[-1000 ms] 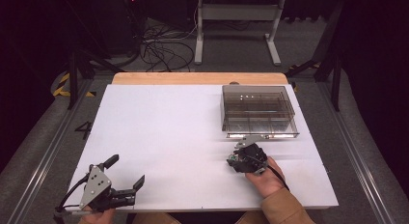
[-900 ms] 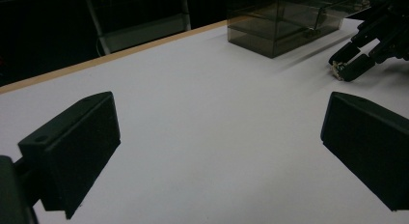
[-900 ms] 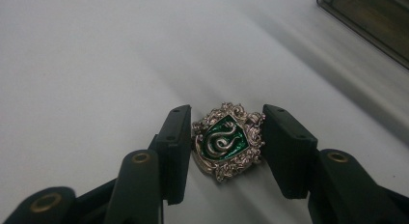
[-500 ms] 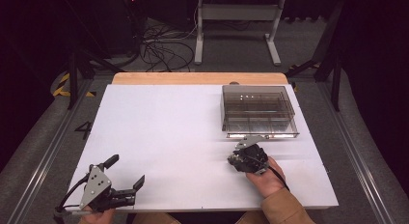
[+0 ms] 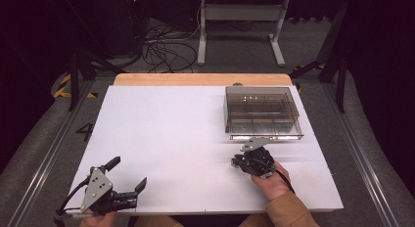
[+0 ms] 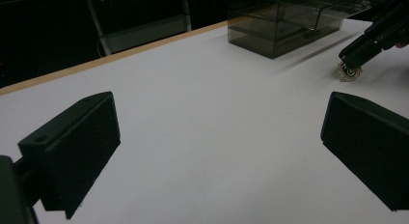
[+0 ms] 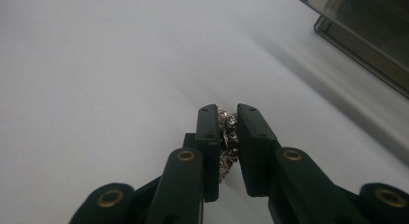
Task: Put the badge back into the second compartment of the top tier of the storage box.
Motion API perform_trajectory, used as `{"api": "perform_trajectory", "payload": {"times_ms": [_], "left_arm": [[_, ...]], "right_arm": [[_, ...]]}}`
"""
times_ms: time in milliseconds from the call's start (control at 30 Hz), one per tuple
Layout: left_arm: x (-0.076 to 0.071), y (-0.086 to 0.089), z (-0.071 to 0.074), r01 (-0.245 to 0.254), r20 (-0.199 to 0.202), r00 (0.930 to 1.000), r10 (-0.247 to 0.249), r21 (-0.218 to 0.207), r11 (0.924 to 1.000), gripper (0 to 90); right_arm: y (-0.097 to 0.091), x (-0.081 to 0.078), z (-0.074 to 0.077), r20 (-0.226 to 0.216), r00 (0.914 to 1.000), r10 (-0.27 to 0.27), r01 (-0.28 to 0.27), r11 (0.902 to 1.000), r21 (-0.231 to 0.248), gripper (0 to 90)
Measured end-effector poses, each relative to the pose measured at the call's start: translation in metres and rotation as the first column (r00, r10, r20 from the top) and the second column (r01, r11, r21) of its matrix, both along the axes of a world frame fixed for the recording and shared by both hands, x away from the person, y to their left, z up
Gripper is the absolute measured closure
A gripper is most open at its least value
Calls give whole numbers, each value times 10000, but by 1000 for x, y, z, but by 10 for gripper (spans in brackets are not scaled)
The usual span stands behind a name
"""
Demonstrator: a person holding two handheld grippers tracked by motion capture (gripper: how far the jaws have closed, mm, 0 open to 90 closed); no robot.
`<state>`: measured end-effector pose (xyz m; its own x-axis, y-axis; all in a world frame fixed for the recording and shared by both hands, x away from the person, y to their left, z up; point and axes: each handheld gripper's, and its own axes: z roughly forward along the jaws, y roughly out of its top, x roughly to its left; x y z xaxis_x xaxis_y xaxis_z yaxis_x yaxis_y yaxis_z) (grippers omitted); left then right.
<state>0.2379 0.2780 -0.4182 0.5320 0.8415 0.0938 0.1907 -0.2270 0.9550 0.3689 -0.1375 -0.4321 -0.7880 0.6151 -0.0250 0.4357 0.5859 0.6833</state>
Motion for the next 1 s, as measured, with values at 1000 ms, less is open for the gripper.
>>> {"api": "perform_trajectory", "payload": {"times_ms": [1000], "left_arm": [[0, 0, 0, -31, -1, 10000, 31, -6, 10000, 10]], "right_arm": [[-7, -15, 26, 475, 9978, 455, -509, 9916, 1190, 875]]}}
